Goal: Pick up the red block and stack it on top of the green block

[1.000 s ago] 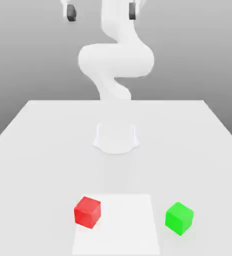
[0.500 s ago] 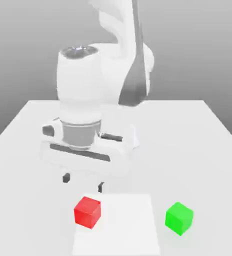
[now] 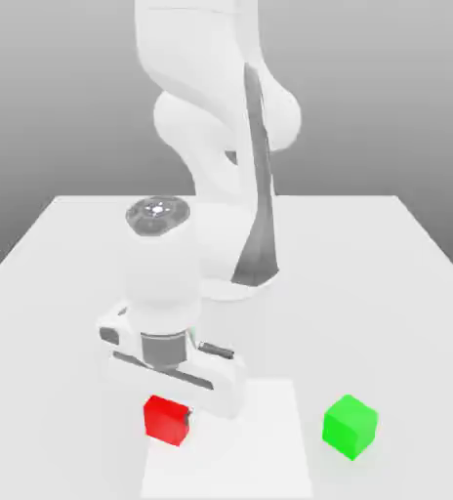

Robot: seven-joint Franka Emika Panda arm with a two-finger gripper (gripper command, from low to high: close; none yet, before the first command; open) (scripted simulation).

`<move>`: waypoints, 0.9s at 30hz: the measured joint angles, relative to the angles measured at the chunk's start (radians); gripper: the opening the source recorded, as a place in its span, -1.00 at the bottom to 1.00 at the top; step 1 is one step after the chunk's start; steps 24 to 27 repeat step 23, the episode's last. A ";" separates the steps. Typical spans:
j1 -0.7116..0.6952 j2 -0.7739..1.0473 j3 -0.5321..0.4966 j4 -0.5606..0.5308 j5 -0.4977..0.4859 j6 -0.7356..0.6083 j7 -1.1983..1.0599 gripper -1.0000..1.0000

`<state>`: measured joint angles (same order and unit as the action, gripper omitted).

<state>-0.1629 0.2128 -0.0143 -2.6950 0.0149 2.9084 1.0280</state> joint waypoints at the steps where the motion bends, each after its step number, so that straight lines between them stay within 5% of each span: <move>1: 0.001 -0.033 -0.001 -0.005 -0.003 -0.028 0.002 -1.00; 4: 0.006 -0.135 0.000 -0.018 -0.011 -0.117 0.011 -1.00; 13: 0.351 -0.197 0.176 0.063 -0.016 -0.260 0.210 -1.00; 19: 0.398 -0.036 0.152 0.085 -0.086 -0.123 0.292 -1.00; 20: 0.402 -0.014 0.146 0.086 -0.095 -0.102 0.298 1.00; 27: 0.402 -0.014 0.146 0.086 -0.095 -0.102 0.298 1.00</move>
